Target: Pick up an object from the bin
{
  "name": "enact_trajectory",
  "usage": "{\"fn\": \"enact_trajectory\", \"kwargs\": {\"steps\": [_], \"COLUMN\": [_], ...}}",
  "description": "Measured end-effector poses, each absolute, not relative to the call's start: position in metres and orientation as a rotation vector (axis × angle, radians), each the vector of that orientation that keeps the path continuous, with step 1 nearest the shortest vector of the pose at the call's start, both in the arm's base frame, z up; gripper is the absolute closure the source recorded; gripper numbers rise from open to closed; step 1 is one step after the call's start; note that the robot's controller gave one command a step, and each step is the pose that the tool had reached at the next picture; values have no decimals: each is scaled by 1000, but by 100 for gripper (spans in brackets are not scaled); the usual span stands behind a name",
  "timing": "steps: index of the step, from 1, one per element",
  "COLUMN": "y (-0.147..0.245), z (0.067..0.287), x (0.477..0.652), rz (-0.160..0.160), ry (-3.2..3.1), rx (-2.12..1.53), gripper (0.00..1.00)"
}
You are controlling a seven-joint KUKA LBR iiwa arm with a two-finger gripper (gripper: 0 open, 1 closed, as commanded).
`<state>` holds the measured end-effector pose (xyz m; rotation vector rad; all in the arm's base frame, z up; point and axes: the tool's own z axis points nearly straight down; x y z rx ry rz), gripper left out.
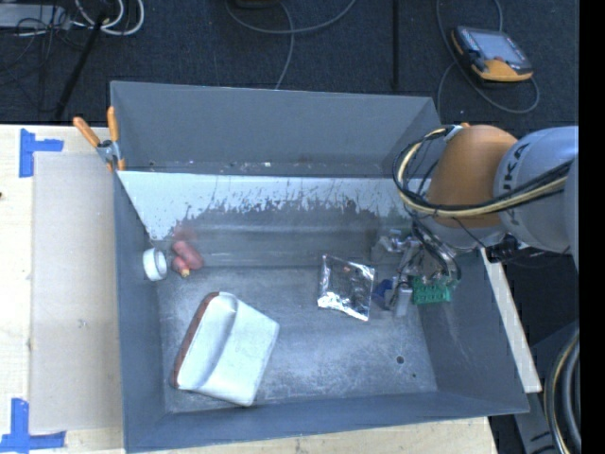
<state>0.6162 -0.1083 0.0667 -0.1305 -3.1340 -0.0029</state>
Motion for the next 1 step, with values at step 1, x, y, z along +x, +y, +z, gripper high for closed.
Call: {"fn": "enact_trajectory", "kwargs": {"steps": [1], "y": [-52], "z": [101], "x": [621], "rz": [-4], "ry": [-3074], "rx": [-660], "gripper": [0]}}
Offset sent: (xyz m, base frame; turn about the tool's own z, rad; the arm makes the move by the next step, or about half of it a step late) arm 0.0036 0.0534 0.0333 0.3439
